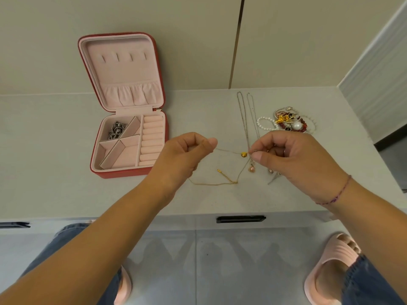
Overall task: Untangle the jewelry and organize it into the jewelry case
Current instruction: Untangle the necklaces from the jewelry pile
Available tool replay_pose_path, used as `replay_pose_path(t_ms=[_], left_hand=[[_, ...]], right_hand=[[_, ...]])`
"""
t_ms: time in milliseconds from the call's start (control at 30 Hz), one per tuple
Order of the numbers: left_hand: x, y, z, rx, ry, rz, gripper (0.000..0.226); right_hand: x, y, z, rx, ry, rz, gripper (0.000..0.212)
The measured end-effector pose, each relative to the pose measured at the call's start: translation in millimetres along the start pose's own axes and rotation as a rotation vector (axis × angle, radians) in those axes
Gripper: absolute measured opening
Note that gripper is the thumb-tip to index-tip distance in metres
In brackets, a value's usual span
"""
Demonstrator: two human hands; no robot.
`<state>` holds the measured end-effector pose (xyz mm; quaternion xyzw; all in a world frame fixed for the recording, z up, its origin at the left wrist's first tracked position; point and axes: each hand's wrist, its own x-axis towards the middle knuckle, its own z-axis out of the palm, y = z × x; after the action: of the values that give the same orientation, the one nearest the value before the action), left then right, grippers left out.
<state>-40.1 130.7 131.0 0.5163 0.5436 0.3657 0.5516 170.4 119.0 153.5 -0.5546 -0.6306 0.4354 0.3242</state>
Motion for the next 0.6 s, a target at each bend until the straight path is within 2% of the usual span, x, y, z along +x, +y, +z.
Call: replay_pose_path(t_ms=[167,300,467,600], left_hand=[[-7,-4,9,0.250,-0.238,-0.006,0.049],[-12,2,13,0.184,-0.319,0.013,0.037],[-12,1,13,0.138,-0.262,0.069,0.013],[-9,-1,11,0.085,-0.182,0.102,0.014]], right_hand=[[-4,-5,4,0.001,-0.036,-0.082,0.005],[-5,-8,5,-0.010,-0.052,-0.103,0.005],[-4,-7,5,-0.014,-0.045,-0.067,0.006],[-4,-6,5,-0.002,-0.060,-0.020,0.010]])
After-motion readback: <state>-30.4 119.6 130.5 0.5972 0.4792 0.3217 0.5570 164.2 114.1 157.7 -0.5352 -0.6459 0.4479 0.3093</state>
